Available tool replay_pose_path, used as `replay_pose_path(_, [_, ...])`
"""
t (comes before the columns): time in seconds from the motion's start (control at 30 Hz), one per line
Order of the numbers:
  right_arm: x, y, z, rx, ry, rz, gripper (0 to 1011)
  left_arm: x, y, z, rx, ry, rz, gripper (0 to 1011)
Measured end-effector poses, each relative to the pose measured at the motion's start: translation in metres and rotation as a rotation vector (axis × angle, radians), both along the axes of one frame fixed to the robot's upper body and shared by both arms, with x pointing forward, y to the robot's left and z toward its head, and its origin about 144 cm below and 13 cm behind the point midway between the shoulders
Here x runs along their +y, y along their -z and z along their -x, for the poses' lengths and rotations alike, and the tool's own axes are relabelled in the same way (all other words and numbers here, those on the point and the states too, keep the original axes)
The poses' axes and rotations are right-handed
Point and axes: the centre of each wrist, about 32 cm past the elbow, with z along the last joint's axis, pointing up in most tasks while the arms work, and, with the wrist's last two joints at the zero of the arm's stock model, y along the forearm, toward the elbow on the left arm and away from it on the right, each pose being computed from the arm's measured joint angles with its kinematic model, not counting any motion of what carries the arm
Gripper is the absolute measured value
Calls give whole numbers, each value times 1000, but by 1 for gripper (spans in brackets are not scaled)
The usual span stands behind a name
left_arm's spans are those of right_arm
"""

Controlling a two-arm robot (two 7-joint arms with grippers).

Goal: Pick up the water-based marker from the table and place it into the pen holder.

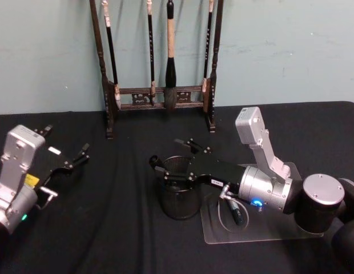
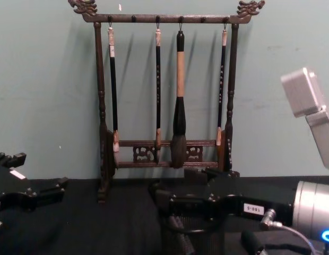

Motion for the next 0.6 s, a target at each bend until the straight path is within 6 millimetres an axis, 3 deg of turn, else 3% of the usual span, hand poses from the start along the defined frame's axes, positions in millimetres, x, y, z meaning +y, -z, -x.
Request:
replay_pose_path(0.3, [-3, -6, 2, -4, -1, -10, 1002, 0, 0, 0, 0, 0, 0, 1009])
replay_pose_path(0.6, [-13, -25, 6, -25, 37, -13, 1002, 0, 0, 0, 0, 0, 0, 1009])
